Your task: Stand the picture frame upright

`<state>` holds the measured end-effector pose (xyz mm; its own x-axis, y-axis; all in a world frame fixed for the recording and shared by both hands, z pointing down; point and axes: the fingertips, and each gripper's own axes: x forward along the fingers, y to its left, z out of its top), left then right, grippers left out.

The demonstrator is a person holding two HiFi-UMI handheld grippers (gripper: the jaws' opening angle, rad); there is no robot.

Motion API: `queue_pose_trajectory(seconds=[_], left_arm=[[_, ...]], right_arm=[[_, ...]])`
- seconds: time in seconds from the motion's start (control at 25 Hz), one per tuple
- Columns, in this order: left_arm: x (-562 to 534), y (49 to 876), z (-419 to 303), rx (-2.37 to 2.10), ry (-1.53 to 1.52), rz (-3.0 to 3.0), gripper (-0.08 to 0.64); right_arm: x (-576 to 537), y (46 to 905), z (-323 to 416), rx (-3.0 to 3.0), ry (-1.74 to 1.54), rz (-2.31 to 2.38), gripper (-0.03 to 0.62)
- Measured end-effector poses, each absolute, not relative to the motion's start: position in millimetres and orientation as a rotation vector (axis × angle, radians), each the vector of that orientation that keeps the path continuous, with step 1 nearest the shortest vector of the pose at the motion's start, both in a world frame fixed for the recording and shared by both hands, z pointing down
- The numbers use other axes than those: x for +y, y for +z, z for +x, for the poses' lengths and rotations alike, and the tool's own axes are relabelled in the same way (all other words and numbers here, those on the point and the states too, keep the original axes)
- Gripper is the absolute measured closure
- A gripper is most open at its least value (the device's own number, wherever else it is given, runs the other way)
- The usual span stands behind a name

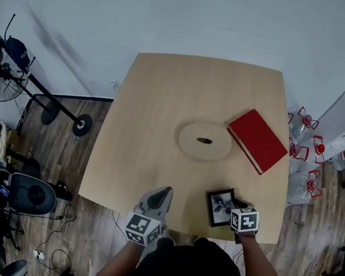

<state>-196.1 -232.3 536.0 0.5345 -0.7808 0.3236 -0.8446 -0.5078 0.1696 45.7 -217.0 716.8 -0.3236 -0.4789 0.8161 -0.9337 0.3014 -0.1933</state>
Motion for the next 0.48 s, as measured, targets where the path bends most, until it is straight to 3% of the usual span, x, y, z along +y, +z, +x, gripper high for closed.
queue_pose_trajectory(seconds=[0.48], left_arm=[[-224,538,-228,-1.340,0.304,2.464,0.565]], right_arm=[[-250,651,8,-2.079,0.837,1.429,0.526]])
